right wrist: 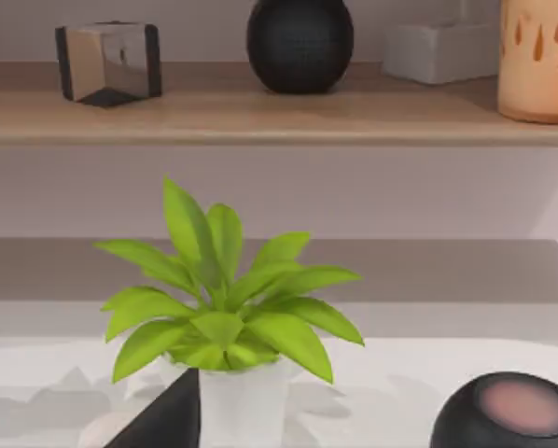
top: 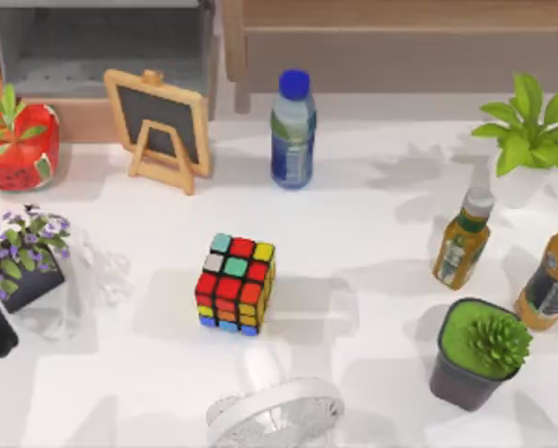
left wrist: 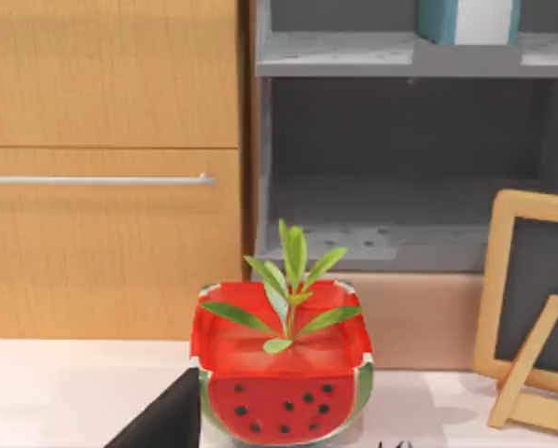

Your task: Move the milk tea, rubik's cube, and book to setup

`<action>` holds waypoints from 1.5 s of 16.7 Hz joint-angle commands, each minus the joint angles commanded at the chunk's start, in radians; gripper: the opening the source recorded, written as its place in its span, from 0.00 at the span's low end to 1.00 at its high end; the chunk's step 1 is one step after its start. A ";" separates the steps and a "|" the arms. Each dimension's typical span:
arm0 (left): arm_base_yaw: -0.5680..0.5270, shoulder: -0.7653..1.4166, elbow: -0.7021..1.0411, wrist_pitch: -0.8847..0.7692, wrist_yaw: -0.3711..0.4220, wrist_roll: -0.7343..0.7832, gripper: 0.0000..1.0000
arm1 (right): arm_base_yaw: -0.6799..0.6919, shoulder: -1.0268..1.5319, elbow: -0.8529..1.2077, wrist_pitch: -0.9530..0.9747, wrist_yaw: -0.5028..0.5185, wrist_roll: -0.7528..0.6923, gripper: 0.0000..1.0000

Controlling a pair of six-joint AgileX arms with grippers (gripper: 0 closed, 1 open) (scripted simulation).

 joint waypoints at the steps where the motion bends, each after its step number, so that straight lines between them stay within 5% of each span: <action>1: 0.000 0.000 0.000 0.000 0.000 0.000 1.00 | 0.000 0.000 0.000 0.000 0.000 0.000 1.00; 9: 0.000 0.000 0.000 0.000 0.000 0.000 1.00 | -0.072 0.298 0.211 0.169 -0.074 -0.002 1.00; 20: 0.000 0.000 0.000 0.000 0.000 0.000 1.00 | -0.294 1.478 0.817 0.654 -0.265 0.003 1.00; 25: 0.000 0.000 0.000 0.000 0.000 0.000 1.00 | -0.360 1.803 0.999 0.800 -0.325 0.004 1.00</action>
